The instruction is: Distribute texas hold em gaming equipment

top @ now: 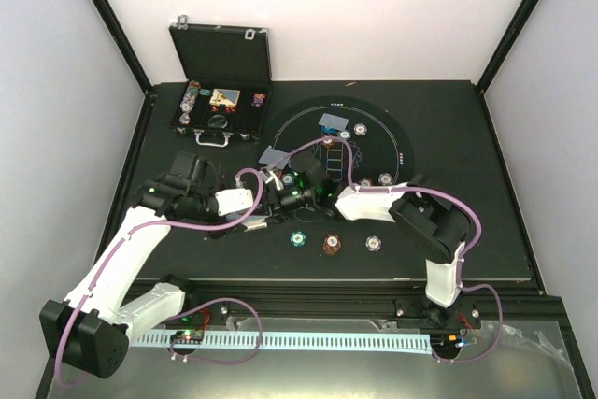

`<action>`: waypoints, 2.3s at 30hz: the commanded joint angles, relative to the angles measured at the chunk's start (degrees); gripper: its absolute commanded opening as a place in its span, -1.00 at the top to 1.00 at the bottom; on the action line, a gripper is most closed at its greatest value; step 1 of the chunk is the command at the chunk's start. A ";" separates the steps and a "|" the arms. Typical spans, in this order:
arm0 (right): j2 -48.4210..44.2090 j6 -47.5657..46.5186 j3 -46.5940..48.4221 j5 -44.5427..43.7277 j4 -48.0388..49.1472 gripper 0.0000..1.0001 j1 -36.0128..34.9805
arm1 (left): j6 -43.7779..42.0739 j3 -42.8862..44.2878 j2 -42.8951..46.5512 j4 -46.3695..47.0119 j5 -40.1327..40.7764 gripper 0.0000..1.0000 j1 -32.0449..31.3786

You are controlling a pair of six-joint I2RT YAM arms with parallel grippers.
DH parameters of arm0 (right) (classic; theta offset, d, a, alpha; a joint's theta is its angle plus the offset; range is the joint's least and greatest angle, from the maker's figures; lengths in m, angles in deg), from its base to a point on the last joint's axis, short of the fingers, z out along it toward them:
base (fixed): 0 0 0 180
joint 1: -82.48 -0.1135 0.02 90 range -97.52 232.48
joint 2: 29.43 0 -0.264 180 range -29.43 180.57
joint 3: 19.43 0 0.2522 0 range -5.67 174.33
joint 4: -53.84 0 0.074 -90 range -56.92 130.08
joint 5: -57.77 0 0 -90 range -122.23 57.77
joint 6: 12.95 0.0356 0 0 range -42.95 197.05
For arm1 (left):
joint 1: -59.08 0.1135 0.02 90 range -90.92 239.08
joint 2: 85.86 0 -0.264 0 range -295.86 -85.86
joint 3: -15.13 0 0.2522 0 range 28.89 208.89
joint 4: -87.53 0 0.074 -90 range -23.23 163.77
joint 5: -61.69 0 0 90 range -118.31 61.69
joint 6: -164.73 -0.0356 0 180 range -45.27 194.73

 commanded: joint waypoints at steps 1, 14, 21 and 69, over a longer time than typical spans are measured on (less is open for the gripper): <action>-1.98 -0.25 -5.54 -0.99 -0.13 -0.28 3.61 | -0.38 1.60 0.59 0.49 -1.66 0.97 0.17; -9.18 -2.59 -10.03 -2.35 -3.10 0.33 6.45 | -0.29 1.60 0.45 0.67 -1.73 0.97 0.15; -13.16 -4.28 -11.16 -2.56 -6.09 0.85 8.92 | -0.41 1.40 0.50 0.71 -1.67 0.97 0.17; 20.48 -29.05 37.77 -13.55 -51.10 0.26 22.68 | -0.03 0.97 2.24 -0.78 -0.15 0.97 0.17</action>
